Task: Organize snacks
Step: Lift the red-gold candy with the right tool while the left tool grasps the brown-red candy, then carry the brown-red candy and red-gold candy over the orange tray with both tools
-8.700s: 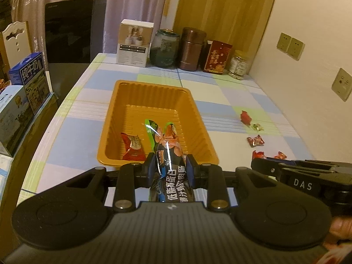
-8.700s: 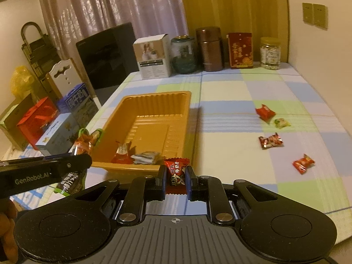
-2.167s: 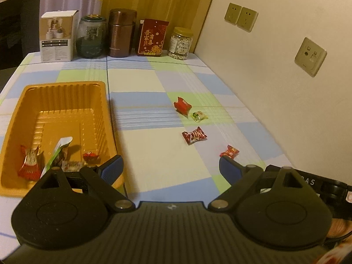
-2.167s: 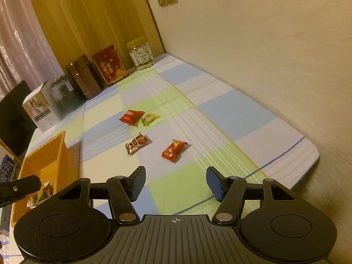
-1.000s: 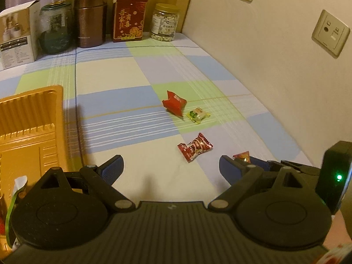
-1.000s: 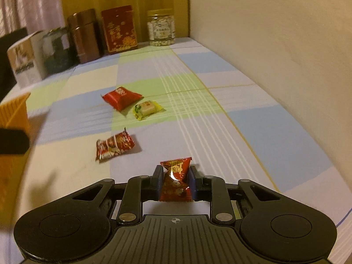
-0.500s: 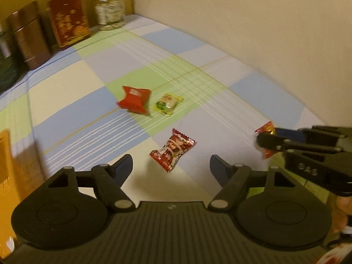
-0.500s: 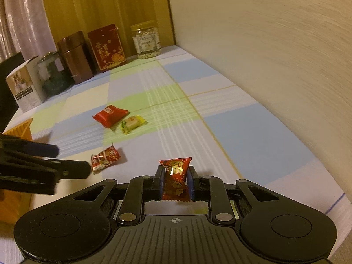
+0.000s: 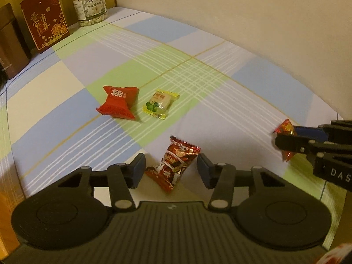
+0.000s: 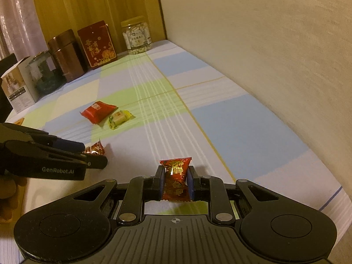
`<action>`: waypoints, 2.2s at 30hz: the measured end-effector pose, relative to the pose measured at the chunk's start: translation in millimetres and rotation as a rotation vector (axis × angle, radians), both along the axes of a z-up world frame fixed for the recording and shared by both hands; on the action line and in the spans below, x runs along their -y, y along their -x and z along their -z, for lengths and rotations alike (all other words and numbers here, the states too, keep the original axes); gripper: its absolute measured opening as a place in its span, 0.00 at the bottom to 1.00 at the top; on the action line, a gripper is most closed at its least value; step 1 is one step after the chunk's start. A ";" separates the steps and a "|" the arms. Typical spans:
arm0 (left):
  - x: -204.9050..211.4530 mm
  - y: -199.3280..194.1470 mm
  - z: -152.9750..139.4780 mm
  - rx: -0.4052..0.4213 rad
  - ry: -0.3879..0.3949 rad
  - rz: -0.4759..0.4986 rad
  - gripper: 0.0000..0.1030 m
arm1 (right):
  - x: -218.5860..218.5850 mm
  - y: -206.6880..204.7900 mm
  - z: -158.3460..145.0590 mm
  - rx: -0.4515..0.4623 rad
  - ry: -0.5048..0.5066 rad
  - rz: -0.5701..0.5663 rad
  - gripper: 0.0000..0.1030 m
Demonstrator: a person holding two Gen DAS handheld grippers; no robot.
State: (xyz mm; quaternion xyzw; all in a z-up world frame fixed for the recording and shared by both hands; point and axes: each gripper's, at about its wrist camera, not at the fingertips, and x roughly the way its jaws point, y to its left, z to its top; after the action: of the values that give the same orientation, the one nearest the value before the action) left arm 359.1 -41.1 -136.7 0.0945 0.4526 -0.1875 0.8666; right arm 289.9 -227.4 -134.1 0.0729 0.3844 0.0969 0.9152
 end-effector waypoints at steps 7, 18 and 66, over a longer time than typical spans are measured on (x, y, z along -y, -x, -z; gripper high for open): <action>1.8 6.8 -4.1 -0.009 0.008 -0.025 0.20 | -1.6 1.8 -5.4 0.002 -0.011 -0.005 0.20; -14.4 50.9 -38.3 -0.008 0.124 -0.167 0.20 | -3.9 17.8 -38.3 0.037 -0.039 -0.018 0.20; -157.4 288.9 -139.6 0.182 0.201 -0.614 0.20 | -162.9 163.4 -119.6 0.111 -0.059 -0.418 0.20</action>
State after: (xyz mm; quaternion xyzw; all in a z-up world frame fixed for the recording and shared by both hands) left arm 70.2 116.3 2.9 -0.1158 0.3601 0.0477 0.9245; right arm 126.4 -64.6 -14.5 0.0128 0.3373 0.2997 0.8923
